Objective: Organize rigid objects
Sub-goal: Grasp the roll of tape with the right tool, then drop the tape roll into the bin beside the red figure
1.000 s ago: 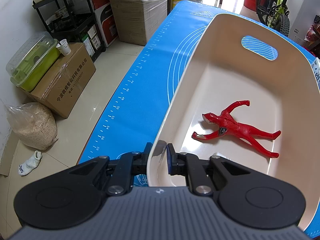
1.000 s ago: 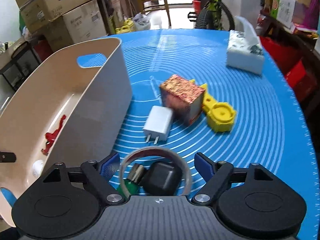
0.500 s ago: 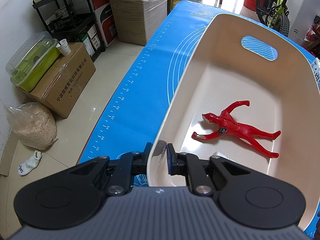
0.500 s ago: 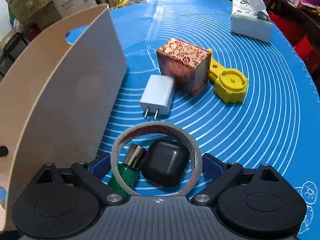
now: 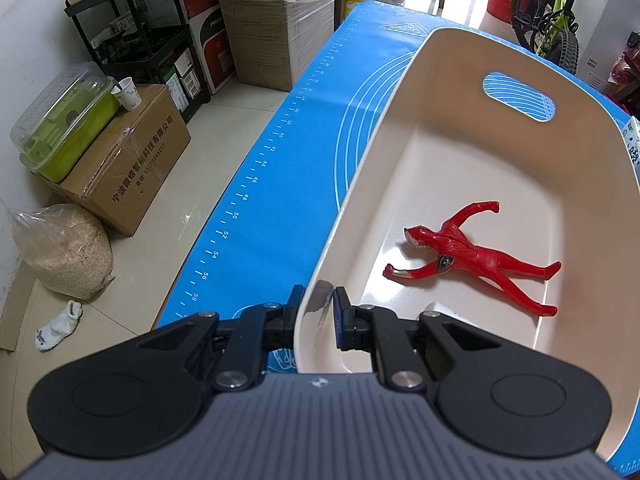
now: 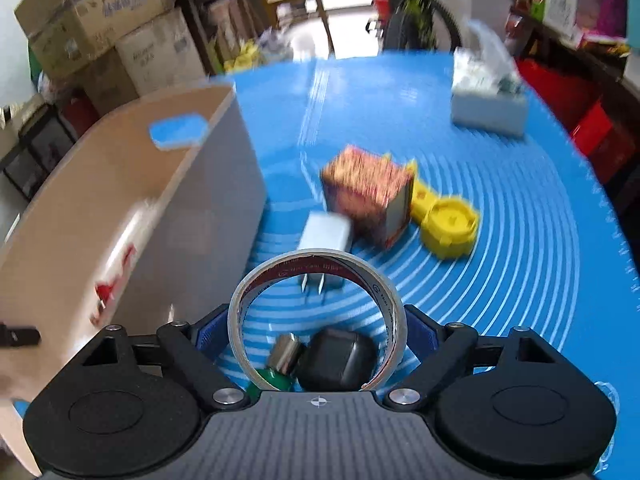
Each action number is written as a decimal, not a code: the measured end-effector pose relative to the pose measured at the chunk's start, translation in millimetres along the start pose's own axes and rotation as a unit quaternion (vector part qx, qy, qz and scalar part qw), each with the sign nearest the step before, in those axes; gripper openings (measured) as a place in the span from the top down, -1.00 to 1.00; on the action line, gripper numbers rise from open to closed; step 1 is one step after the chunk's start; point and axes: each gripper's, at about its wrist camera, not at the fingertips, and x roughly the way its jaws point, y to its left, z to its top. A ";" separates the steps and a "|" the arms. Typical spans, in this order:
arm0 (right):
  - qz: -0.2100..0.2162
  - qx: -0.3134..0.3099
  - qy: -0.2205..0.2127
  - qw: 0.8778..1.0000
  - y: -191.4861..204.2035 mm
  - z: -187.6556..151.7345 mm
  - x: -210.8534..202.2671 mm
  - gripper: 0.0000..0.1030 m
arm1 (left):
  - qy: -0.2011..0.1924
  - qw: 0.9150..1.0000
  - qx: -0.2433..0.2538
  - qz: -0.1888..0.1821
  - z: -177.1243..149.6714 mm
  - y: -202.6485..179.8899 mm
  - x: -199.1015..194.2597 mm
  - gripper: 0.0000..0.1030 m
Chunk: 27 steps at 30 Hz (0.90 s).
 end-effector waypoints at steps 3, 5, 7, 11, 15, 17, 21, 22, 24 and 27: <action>0.005 0.011 -0.041 0.999 1.2 7.0 -19.5 -0.70 | 0.000 1.000 0.000 -0.001 -0.5 -1.3 0.2 0.68; 0.006 0.011 -0.070 0.997 5.7 10.8 -31.4 -0.70 | 0.000 1.000 0.000 -0.002 -0.9 -1.3 0.2 0.68; 0.006 0.006 -0.098 0.995 11.5 12.6 -40.2 -0.70 | 0.000 1.000 0.000 -0.002 -0.5 -0.1 0.2 0.68; 0.017 -0.013 -0.147 0.989 28.4 16.7 -56.3 -0.70 | -0.001 1.000 0.000 -0.003 -0.6 0.2 0.8 0.68; 0.044 -0.027 -0.160 0.986 47.6 17.7 -61.8 -0.70 | -0.001 1.000 -0.001 -0.004 -0.5 0.6 0.7 0.69; 0.050 -0.039 -0.159 0.985 58.2 18.2 -60.0 -0.70 | -0.001 1.000 0.000 -0.003 -0.3 1.1 0.7 0.69; 0.063 -0.058 -0.141 0.986 80.7 17.1 -51.7 -0.70 | 0.000 1.000 0.000 -0.004 -0.1 1.4 0.6 0.69; 0.065 -0.065 -0.138 0.986 86.5 16.3 -48.8 -0.70 | -0.001 1.000 0.000 -0.004 0.1 1.3 0.5 0.69; 0.072 -0.079 -0.122 0.987 99.8 12.6 -44.4 -0.70 | 0.000 1.000 0.000 -0.004 0.4 1.4 0.5 0.69; 0.077 -0.096 -0.100 0.987 116.2 8.5 -36.3 -0.70 | -0.001 1.000 0.001 -0.004 0.7 1.2 0.4 0.69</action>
